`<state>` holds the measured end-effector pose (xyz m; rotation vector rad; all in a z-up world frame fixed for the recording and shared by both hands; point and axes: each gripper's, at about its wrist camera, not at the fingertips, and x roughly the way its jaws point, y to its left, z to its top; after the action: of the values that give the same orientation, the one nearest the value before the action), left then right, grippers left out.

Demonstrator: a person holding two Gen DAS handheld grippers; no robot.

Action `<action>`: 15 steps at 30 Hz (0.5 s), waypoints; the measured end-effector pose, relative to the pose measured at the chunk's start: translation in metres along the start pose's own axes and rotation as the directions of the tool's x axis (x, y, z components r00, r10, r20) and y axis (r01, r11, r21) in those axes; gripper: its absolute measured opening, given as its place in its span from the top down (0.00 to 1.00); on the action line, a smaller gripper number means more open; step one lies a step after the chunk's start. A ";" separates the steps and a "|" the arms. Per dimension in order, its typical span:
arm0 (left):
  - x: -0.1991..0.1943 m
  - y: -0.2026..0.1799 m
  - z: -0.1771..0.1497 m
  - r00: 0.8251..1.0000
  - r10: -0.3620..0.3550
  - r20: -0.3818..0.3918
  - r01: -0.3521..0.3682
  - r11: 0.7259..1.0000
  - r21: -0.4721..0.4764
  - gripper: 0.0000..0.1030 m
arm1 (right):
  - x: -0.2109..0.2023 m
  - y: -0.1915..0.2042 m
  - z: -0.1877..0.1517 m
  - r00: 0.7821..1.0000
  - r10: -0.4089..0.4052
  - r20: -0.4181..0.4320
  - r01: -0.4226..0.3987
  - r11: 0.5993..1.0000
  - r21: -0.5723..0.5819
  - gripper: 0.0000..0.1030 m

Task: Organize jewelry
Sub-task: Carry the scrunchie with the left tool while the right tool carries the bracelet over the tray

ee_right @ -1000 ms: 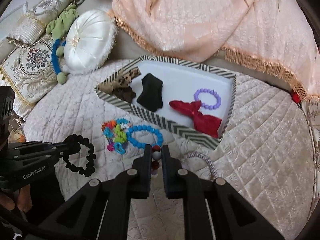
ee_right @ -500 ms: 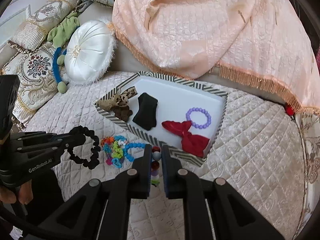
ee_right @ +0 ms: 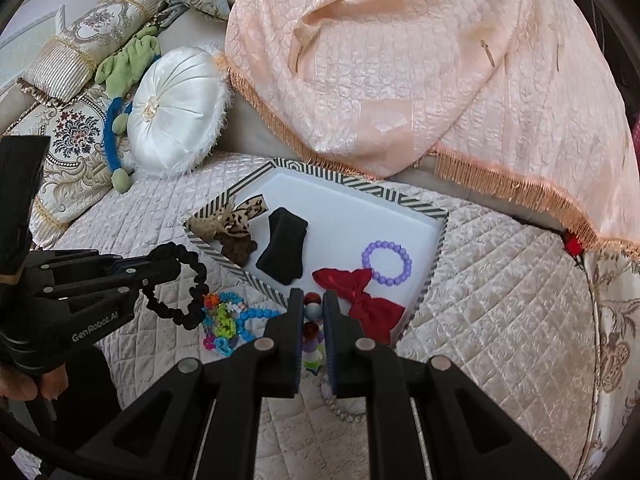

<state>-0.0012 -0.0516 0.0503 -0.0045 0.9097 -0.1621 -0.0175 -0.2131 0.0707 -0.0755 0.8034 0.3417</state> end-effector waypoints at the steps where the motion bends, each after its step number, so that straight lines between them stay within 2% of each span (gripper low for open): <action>1: 0.001 0.000 0.002 1.000 0.001 0.000 -0.001 1.000 0.002 1.00 | 0.000 0.000 0.001 1.000 -0.001 0.001 0.001 1.000 -0.001 0.91; 8: 0.009 0.000 0.011 1.000 0.005 -0.005 -0.005 1.000 0.012 1.00 | 0.006 -0.007 0.008 1.000 -0.003 -0.001 0.003 1.000 0.006 0.91; 15: 0.018 0.010 0.028 1.000 -0.011 -0.023 0.011 1.000 -0.017 1.00 | 0.017 -0.022 0.017 1.000 -0.004 -0.018 0.005 1.000 0.023 0.91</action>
<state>0.0334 -0.0466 0.0527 -0.0232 0.9344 -0.1654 0.0124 -0.2255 0.0685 -0.0593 0.8250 0.3282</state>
